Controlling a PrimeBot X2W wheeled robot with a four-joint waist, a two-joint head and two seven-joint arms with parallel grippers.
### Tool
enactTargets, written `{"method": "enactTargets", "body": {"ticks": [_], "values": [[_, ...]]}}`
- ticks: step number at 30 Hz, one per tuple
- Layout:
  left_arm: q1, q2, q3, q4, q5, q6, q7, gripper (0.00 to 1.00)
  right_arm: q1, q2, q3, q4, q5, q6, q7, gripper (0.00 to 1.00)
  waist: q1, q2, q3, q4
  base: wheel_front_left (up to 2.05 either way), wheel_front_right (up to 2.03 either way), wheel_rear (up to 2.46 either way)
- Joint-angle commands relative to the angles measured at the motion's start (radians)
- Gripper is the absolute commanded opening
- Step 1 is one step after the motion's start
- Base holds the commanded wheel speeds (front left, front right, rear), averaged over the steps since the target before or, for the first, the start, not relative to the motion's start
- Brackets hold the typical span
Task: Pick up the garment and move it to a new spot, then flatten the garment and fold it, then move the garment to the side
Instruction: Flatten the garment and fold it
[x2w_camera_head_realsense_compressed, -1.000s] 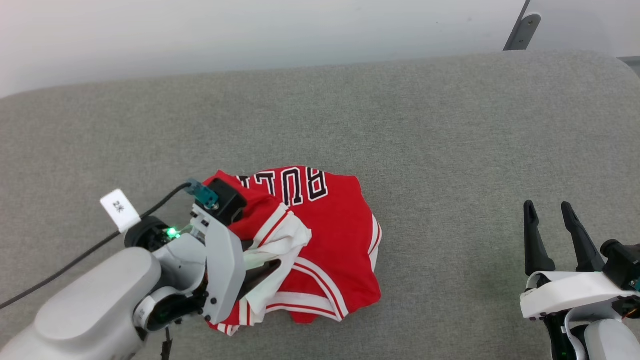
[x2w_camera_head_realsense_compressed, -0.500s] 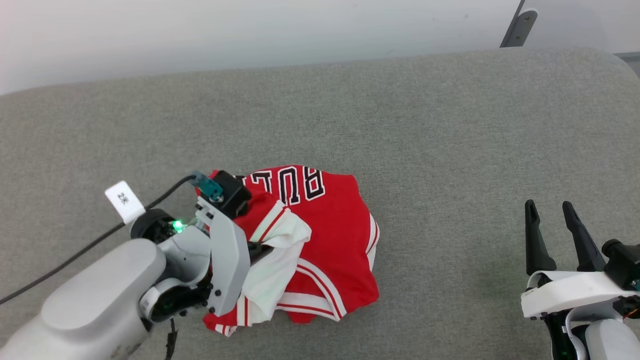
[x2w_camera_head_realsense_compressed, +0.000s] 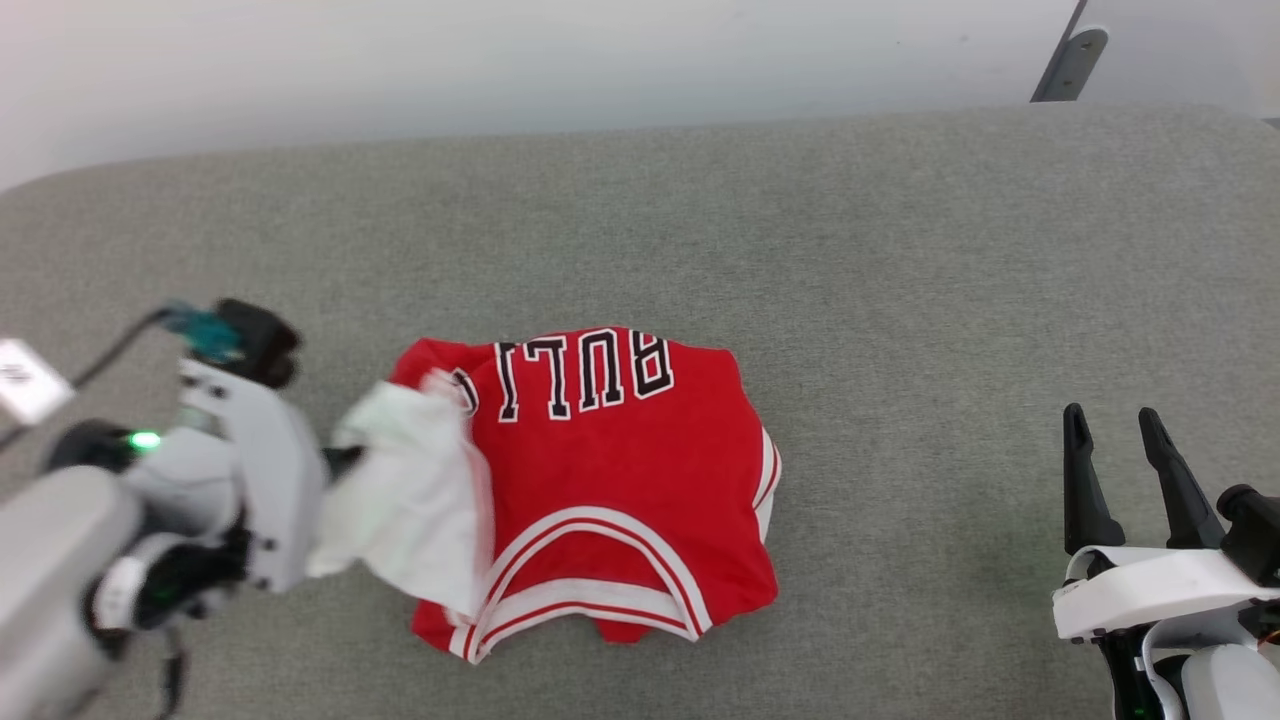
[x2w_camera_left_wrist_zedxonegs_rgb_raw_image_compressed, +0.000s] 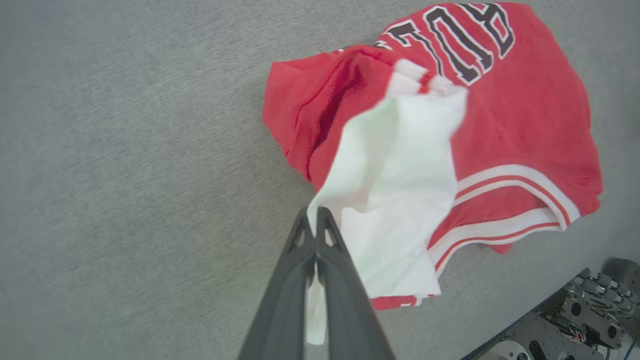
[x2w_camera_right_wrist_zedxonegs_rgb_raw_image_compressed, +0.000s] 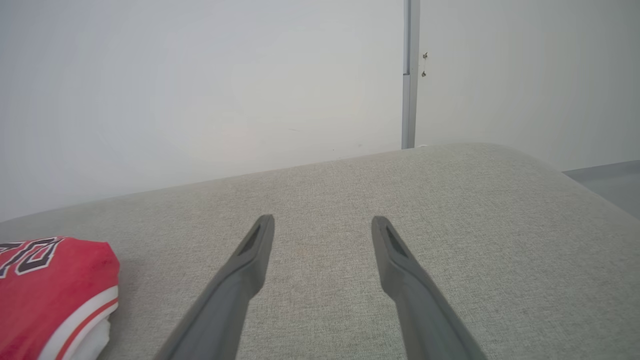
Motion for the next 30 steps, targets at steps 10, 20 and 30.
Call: {"method": "enactTargets", "body": {"ticks": [10, 20, 30], "values": [[0.075, 0.146, 0.048, 0.095, -0.022, 0.084, -0.024, 0.0, -0.017, -0.015, 0.009, 0.0, -0.006, -0.001, -0.005, 1.0, 0.0, 0.0, 0.026, 0.011, 0.0, 0.0, 0.0], [0.086, 0.118, 0.039, 0.306, 0.01, 0.06, -0.096, 0.0, -0.032, -0.028, 0.026, 0.006, -0.003, -0.001, -0.005, 1.0, 0.0, 0.0, 0.054, -0.016, 0.0, 0.0, 0.0], [0.081, 0.074, 0.008, 0.486, 0.046, 0.049, -0.117, 0.0, -0.033, -0.033, 0.034, 0.007, -0.008, -0.001, -0.003, 1.0, 0.0, 0.0, 0.064, -0.032, 0.0, 0.0, 0.0]]}}
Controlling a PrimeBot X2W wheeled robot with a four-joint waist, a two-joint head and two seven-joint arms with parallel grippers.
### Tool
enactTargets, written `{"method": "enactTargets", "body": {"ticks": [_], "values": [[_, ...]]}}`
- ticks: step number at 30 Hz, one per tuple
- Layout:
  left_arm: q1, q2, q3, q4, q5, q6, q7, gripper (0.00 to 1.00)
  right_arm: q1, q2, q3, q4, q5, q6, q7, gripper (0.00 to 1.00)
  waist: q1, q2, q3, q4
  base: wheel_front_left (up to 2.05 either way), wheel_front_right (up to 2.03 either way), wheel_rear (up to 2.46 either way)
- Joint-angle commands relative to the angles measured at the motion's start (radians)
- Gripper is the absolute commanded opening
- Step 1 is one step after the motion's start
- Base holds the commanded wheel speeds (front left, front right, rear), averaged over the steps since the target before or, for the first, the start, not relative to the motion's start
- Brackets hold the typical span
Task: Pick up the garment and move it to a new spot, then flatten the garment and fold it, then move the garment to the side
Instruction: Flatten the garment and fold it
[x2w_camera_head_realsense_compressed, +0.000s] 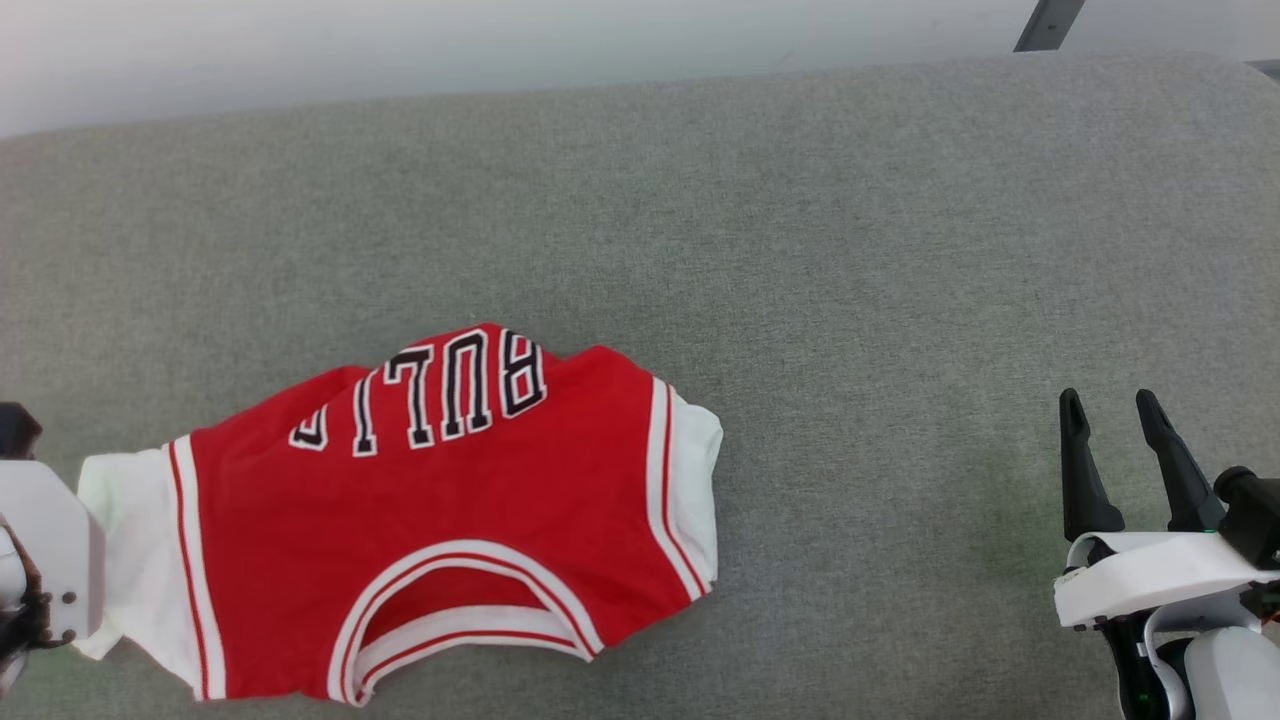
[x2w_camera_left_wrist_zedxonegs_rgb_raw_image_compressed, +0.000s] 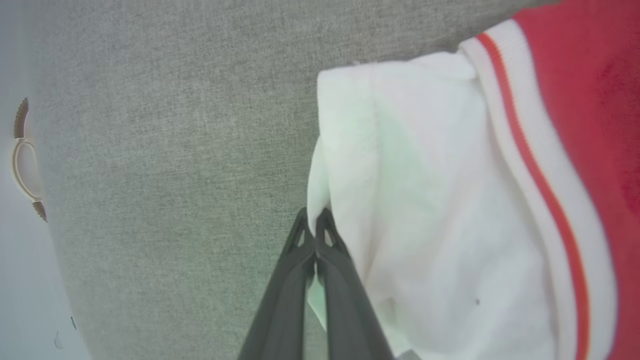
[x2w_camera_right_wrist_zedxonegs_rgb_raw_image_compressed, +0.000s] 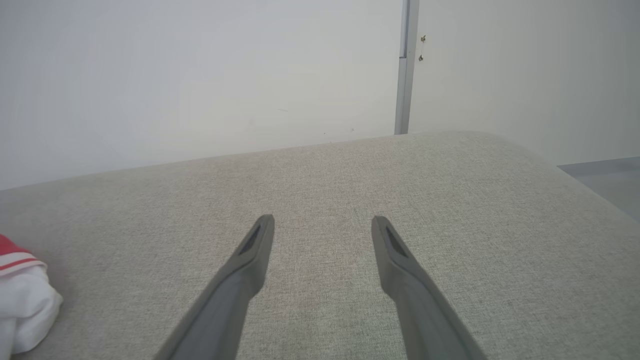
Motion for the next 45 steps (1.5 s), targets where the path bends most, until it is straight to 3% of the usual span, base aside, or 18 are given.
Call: {"method": "enactTargets", "body": {"ticks": [1, 4, 5, 7, 8, 9, 18, 24, 31, 38, 45], "values": [[-0.002, -0.003, -0.002, 0.014, 0.01, -0.002, -0.007, 0.0, -0.007, -0.002, 0.002, 0.0, -0.008, -0.001, -0.002, 1.0, 0.0, 0.0, 0.0, -0.001, 0.0, 0.0, 0.0], [0.0, -0.025, 0.0, 0.051, 0.0, -0.018, -0.026, 0.0, -0.006, -0.004, 0.003, -0.003, -0.01, -0.001, 0.003, 1.0, 0.0, 0.0, -0.001, 0.0, 0.0, 0.0, 0.0], [-0.002, -0.034, 0.006, 0.062, -0.007, -0.023, -0.037, 0.12, -0.006, -0.004, 0.003, -0.004, -0.011, -0.001, 0.005, 1.0, 0.0, 0.0, -0.001, 0.001, 0.0, 0.0, 0.0], [-0.007, -0.046, 0.005, 0.079, -0.001, -0.032, -0.054, 0.22, -0.005, -0.005, 0.006, -0.008, -0.012, -0.001, 0.008, 1.0, 0.0, 0.0, -0.003, 0.004, 0.0, 0.0, 0.0], [-0.011, -0.053, 0.005, 0.084, 0.003, -0.037, -0.064, 0.47, -0.004, -0.004, 0.011, -0.01, -0.011, -0.001, 0.01, 1.0, 0.0, 0.0, -0.005, 0.007, 0.0, 0.0, 0.0], [-0.016, -0.058, 0.006, 0.088, 0.006, -0.039, -0.074, 1.0, -0.002, -0.005, 0.015, -0.011, -0.009, -0.001, 0.012, 1.0, 0.0, 0.0, -0.007, 0.01, 0.0, 0.0, 0.0], [-0.062, -0.09, 0.018, 0.046, 0.037, -0.053, -0.169, 1.0, 0.021, -0.02, 0.061, -0.029, 0.008, -0.001, 0.033, 1.0, 0.0, 0.0, -0.042, 0.074, 0.0, 0.0, 0.0], [-0.068, -0.096, 0.047, -0.055, 0.069, -0.021, -0.296, 1.0, 0.022, -0.034, 0.134, -0.036, 0.046, -0.001, 0.078, 1.0, 0.0, 0.0, -0.062, 0.138, 0.0, 0.0, 0.0], [-0.006, -0.087, 0.098, -0.208, 0.087, 0.057, -0.477, 1.0, 0.003, -0.06, 0.239, -0.041, 0.088, -0.001, 0.147, 1.0, 0.0, 0.0, -0.074, 0.216, 0.0, 0.0, 0.0], [0.119, -0.064, 0.173, -0.39, 0.108, 0.169, -0.683, 1.0, -0.019, -0.096, 0.331, -0.03, 0.134, -0.001, 0.246, 1.0, 0.0, 0.0, -0.082, 0.281, 0.0, 0.0, 0.0], [0.241, -0.111, 0.314, -0.552, 0.195, 0.255, -0.717, 1.0, -0.047, -0.124, 0.358, 0.008, 0.134, -0.001, 0.372, 1.0, 0.0, 0.0, -0.081, 0.334, 0.0, 0.0, 0.0]]}}
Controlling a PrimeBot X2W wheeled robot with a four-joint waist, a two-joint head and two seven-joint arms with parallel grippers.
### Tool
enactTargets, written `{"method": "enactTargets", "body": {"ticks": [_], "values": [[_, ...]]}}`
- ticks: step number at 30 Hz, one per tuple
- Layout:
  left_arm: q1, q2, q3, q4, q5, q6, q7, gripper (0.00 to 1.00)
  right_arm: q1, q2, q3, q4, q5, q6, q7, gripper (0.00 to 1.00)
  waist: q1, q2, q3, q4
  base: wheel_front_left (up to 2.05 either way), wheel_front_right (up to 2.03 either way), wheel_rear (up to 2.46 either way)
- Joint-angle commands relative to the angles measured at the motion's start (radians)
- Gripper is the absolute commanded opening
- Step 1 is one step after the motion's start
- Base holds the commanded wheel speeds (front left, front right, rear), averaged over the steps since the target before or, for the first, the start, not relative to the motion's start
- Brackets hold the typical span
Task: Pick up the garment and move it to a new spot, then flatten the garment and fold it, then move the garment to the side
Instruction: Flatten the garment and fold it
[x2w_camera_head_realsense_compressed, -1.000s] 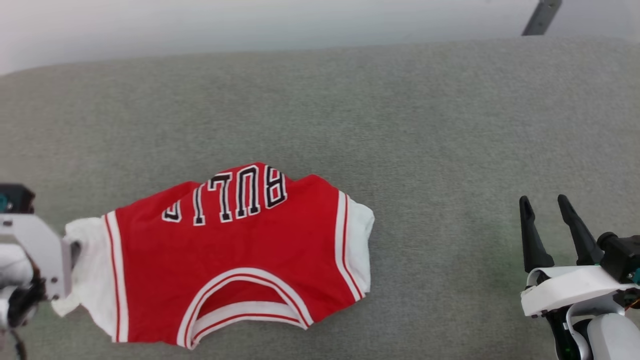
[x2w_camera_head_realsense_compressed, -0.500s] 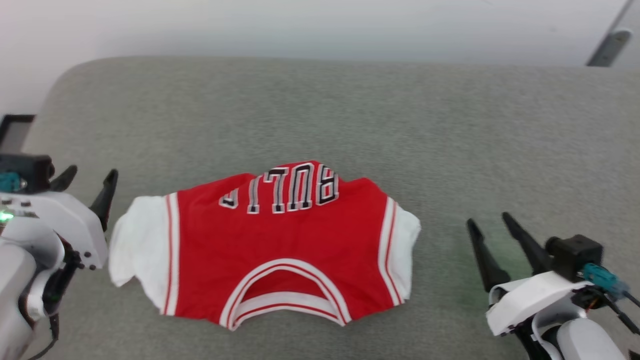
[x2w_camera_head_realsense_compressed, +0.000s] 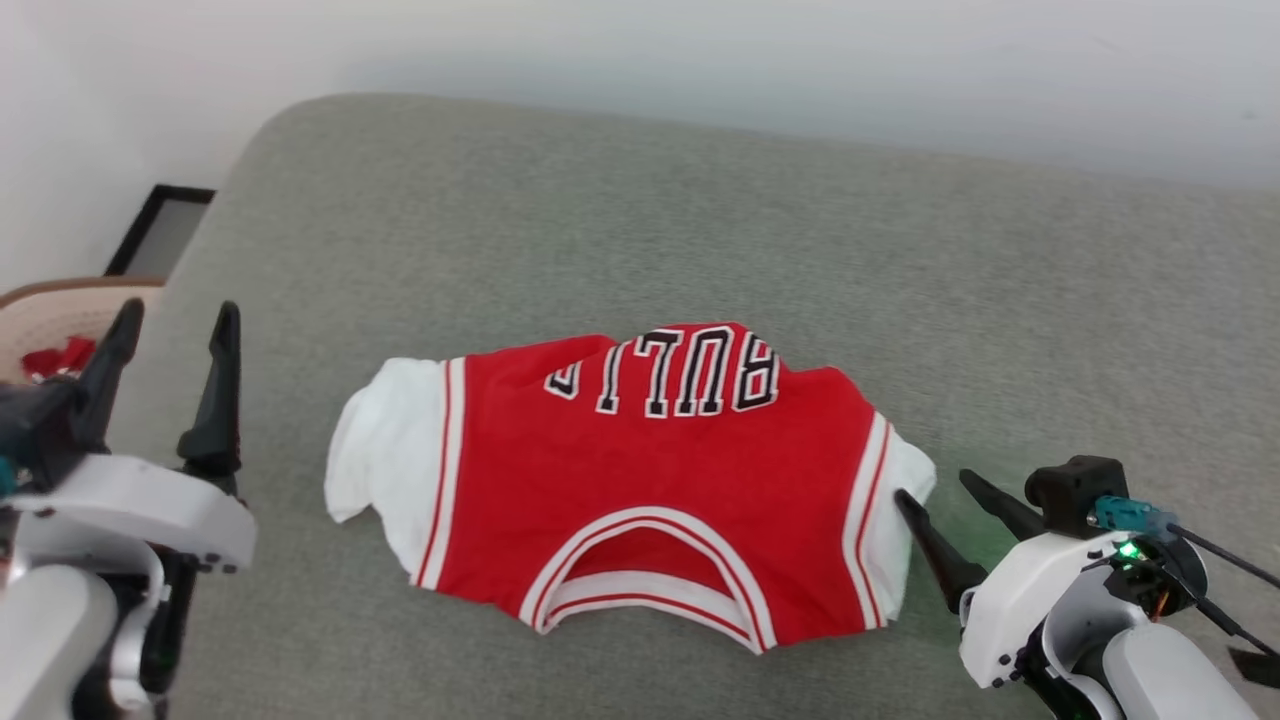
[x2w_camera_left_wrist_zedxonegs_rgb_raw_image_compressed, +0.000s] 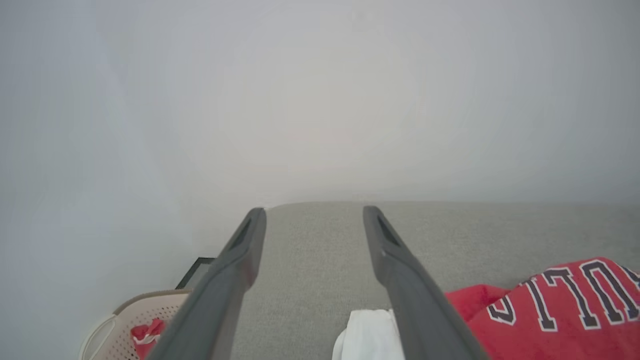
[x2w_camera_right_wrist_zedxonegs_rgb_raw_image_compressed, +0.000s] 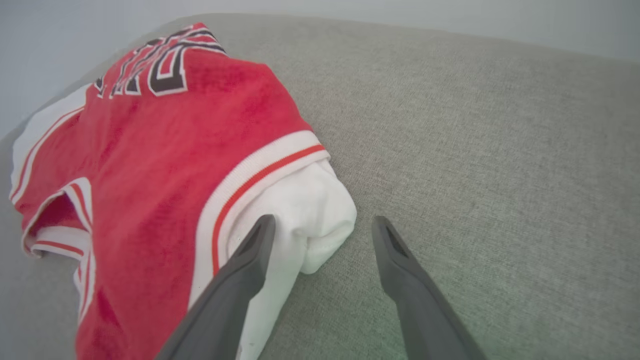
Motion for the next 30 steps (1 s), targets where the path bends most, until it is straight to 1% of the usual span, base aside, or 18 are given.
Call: {"method": "enactTargets", "body": {"ticks": [1, 3, 6, 8, 13, 14, 15, 20, 25, 26, 30], "values": [[0.033, -0.025, 0.042, -0.028, 0.034, 0.012, -0.005, 1.0, -0.012, -0.002, -0.001, 0.009, -0.005, -0.001, 0.016, 1.0, 0.0, 0.0, -0.001, 0.028, 0.0, 0.0, 0.0], [0.089, -0.061, 0.097, -0.06, 0.074, 0.015, -0.004, 1.0, -0.02, 0.0, -0.003, 0.026, -0.013, -0.001, 0.05, 1.0, 0.0, 0.0, -0.001, 0.043, 0.0, 0.0, 0.0], [0.153, -0.12, 0.175, -0.087, 0.125, -0.003, -0.004, 1.0, -0.037, 0.004, -0.01, 0.059, -0.029, -0.001, 0.097, 1.0, 0.0, 0.0, 0.0, 0.062, 0.0, 0.0, 0.0], [0.2, -0.156, 0.219, -0.088, 0.16, -0.02, -0.004, 1.0, -0.049, 0.012, -0.016, 0.086, -0.034, -0.001, 0.128, 1.0, 0.0, 0.0, 0.0, 0.074, 0.0, 0.0, 0.0], [0.273, -0.252, 0.313, -0.088, 0.226, -0.085, -0.004, 1.0, -0.078, 0.023, -0.019, 0.161, -0.061, -0.001, 0.197, 1.0, 0.0, 0.0, 0.0, 0.1, 0.0, 0.0, 0.0], [0.283, -0.268, 0.328, -0.082, 0.239, -0.099, -0.004, 1.0, -0.082, 0.024, -0.015, 0.173, -0.064, -0.001, 0.206, 0.32, 0.0, 0.0, 0.0, 0.105, 0.0, 0.0, 0.0], [0.291, -0.285, 0.344, -0.077, 0.252, -0.111, -0.004, 1.0, -0.087, 0.024, -0.012, 0.18, -0.062, -0.001, 0.208, 0.0, 0.0, 0.0, 0.0, 0.11, 0.0, 0.0, 0.0], [0.33, -0.363, 0.422, -0.049, 0.303, -0.168, -0.004, 1.0, -0.118, 0.007, -0.026, 0.207, -0.046, -0.002, 0.202, 0.0, 0.0, 0.0, -0.008, 0.123, 0.0, 0.0, 0.0], [0.362, -0.419, 0.497, -0.034, 0.345, -0.219, -0.004, 1.0, -0.135, -0.02, -0.057, 0.199, -0.033, -0.002, 0.211, 0.0, 0.0, 0.0, -0.021, 0.121, 0.0, 0.0, 0.0], [0.362, -0.419, 0.497, -0.034, 0.345, -0.219, -0.004, 1.0, -0.135, -0.02, -0.057, 0.199, -0.033, -0.002, 0.211, 0.0, 0.0, 0.0, -0.021, 0.121, 0.0, 0.0, 0.0], [0.385, -0.455, 0.549, -0.032, 0.373, -0.259, -0.004, 1.0, -0.132, -0.057, -0.094, 0.185, -0.029, -0.002, 0.227, 0.0, 0.0, 0.0, -0.036, 0.109, 0.0, 0.0, 0.0]]}}
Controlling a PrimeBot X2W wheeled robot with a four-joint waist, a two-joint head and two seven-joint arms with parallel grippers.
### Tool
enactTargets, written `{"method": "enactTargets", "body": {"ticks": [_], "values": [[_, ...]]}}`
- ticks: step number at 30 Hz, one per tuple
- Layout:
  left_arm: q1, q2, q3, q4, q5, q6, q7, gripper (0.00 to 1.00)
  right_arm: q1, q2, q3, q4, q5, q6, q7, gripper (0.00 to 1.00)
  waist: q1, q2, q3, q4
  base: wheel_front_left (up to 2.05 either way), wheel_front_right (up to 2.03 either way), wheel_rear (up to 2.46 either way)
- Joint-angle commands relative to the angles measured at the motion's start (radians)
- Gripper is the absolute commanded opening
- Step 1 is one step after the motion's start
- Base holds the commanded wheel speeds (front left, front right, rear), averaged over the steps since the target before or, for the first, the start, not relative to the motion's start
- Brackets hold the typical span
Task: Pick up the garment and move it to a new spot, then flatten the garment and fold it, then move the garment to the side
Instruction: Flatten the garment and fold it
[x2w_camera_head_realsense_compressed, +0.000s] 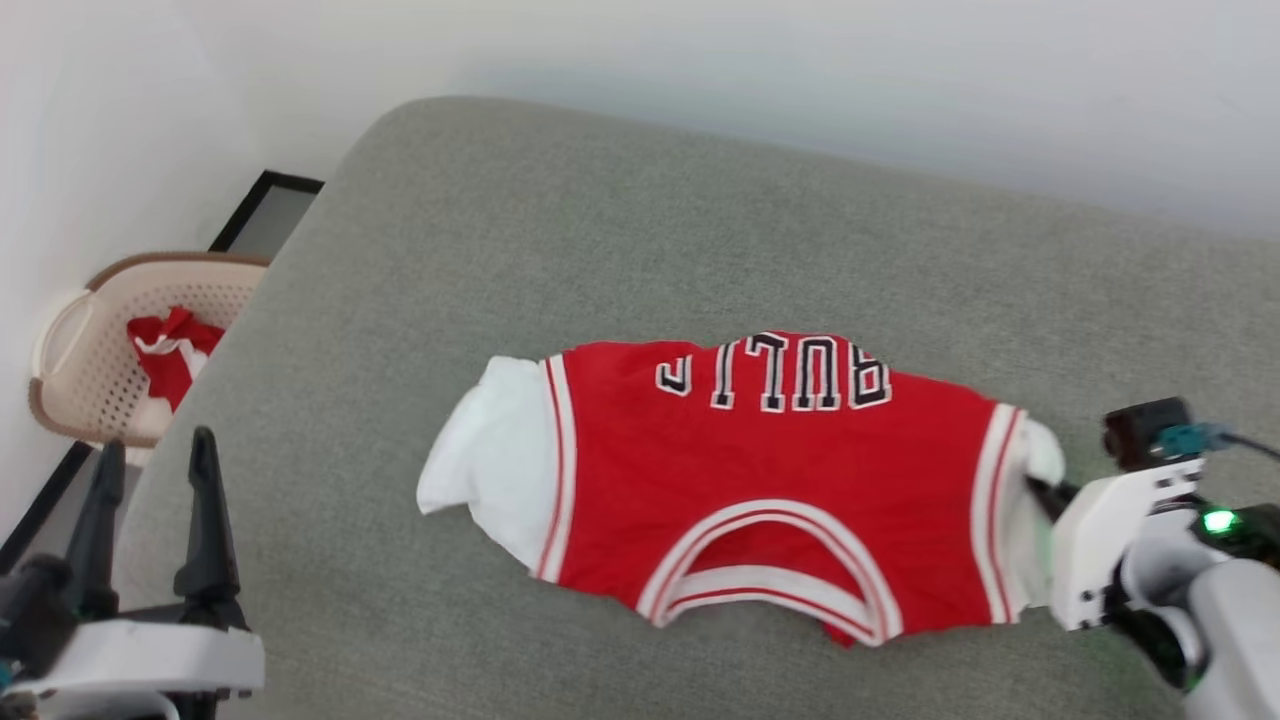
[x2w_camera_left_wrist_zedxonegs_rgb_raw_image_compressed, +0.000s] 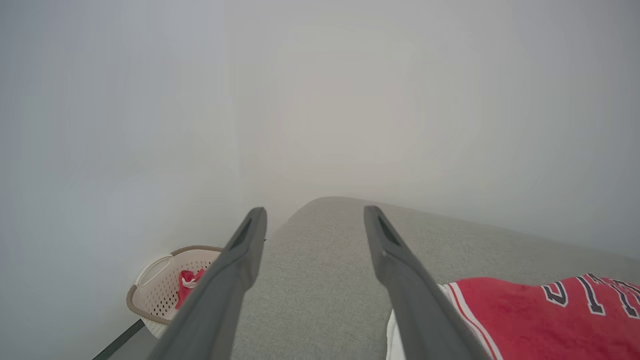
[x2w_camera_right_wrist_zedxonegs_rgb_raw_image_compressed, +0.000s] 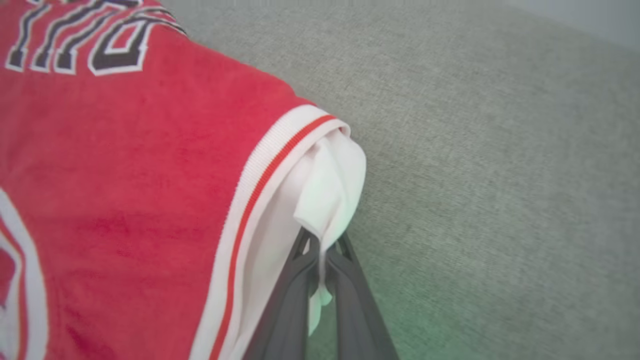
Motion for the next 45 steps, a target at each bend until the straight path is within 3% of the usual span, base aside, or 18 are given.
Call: {"method": "enactTargets", "body": {"ticks": [1, 12, 19, 20, 21, 22, 23, 33, 45], "values": [[0.015, -0.005, 0.007, 0.003, 0.013, -0.006, -0.001, 1.0, 0.0, -0.011, -0.01, -0.005, 0.008, -0.002, 0.004, 0.0, 0.0, 0.0, -0.01, -0.009, 0.0, 0.0, 0.0], [0.05, -0.06, 0.07, 0.018, 0.083, -0.075, -0.001, 1.0, 0.077, -0.126, -0.11, -0.062, 0.019, -0.002, 0.069, 0.0, 0.0, 0.0, -0.057, -0.07, 0.0, 0.0, 0.0], [0.055, -0.067, 0.081, 0.039, 0.096, -0.108, -0.001, 1.0, 0.114, -0.117, -0.14, -0.044, 0.018, -0.002, 0.082, 0.0, 0.0, 0.0, -0.071, -0.107, 0.0, 0.0, 0.0], [0.056, -0.065, 0.079, 0.042, 0.099, -0.114, -0.001, 1.0, 0.111, -0.114, -0.136, -0.038, 0.013, -0.002, 0.074, 0.07, 0.0, 0.0, -0.073, -0.112, 0.0, 0.0, 0.0], [0.055, -0.063, 0.074, 0.046, 0.099, -0.116, -0.001, 1.0, 0.107, -0.114, -0.131, -0.03, 0.005, -0.002, 0.065, 0.35, 0.0, 0.0, -0.074, -0.117, 0.0, 0.0, 0.0], [0.054, -0.061, 0.071, 0.048, 0.098, -0.121, 0.001, 1.0, 0.102, -0.107, -0.128, -0.02, 0.003, -0.002, 0.058, 0.77, 0.0, 0.0, -0.075, -0.122, 0.0, 0.0, 0.0], [0.051, -0.06, 0.068, 0.05, 0.094, -0.124, 0.005, 1.0, 0.096, -0.097, -0.128, -0.01, 0.005, -0.002, 0.053, 1.0, 0.0, 0.0, -0.075, -0.127, 0.0, 0.0, 0.0], [-0.015, -0.011, 0.009, 0.017, 0.047, -0.172, 0.165, 1.0, 0.094, -0.073, -0.137, -0.04, 0.026, -0.002, -0.013, 1.0, 0.0, 0.0, -0.077, -0.194, 0.0, 0.0, 0.0], [-0.16, 0.093, -0.091, 0.039, -0.055, -0.209, 0.481, 1.0, 0.181, -0.002, -0.276, -0.211, -0.023, -0.002, -0.192, 1.0, 0.0, 0.0, -0.065, -0.293, 0.0, 0.0, 0.0]]}}
